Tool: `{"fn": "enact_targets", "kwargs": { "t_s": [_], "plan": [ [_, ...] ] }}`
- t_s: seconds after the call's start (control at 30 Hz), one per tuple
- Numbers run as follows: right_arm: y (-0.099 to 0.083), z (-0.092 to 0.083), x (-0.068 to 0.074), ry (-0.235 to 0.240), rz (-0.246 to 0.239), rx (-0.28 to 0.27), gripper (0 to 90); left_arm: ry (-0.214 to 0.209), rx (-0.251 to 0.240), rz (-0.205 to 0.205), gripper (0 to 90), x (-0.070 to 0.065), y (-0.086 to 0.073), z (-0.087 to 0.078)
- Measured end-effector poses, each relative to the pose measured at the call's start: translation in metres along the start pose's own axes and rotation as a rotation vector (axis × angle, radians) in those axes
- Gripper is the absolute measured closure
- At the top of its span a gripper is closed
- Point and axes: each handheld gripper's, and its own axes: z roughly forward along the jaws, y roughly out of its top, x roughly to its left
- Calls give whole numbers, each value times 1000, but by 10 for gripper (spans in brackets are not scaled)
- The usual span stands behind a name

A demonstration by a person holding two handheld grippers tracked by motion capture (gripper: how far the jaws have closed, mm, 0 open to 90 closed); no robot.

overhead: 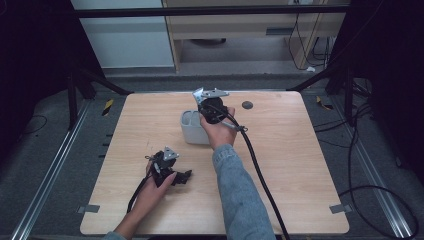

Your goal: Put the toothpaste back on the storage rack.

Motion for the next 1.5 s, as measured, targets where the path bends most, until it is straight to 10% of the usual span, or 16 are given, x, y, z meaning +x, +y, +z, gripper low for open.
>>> {"fn": "enact_targets", "kwargs": {
  "t_s": [1.5],
  "plan": [
    [-11, 12, 9, 14, -27, 100, 779, 0, 0, 0, 0, 0, 0, 0]
  ]
}}
